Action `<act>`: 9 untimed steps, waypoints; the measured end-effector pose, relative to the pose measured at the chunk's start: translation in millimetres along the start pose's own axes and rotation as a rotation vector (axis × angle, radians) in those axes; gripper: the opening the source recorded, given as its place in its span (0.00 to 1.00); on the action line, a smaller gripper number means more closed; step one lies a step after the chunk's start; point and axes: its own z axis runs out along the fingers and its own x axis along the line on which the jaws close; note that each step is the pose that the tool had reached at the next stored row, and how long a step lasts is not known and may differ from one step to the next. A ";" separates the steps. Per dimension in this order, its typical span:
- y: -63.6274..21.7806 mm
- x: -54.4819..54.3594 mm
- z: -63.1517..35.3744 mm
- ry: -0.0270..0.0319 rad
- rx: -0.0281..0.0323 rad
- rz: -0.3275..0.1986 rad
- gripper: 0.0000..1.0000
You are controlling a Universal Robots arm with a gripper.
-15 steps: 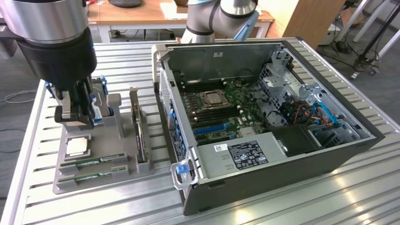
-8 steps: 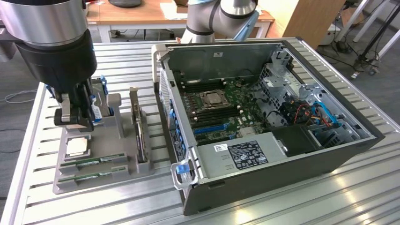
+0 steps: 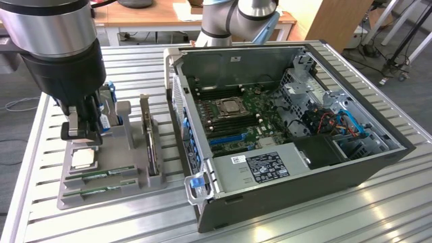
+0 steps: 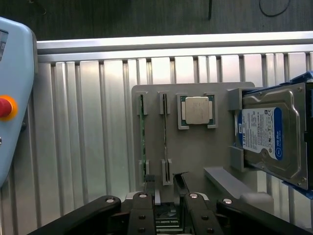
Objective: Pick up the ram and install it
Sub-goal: 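Pick up the ram and move it above insertion slot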
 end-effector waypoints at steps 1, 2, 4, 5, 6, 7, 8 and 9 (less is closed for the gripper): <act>-0.1 0.1 1.0 0.0000 0.0000 0.000 0.30; -0.1 0.1 2.0 0.0000 0.0000 0.000 0.30; -0.2 0.2 4.2 0.0000 -0.0001 0.000 0.30; -0.3 0.3 5.5 0.0000 0.0000 0.000 0.30; -0.3 0.3 6.7 0.0000 0.0000 0.000 0.30; -0.4 0.4 8.0 0.0000 0.0000 0.000 0.30; -0.4 0.4 9.2 0.0000 0.0000 0.000 0.30; -0.5 0.5 10.4 0.0001 0.0000 0.000 0.30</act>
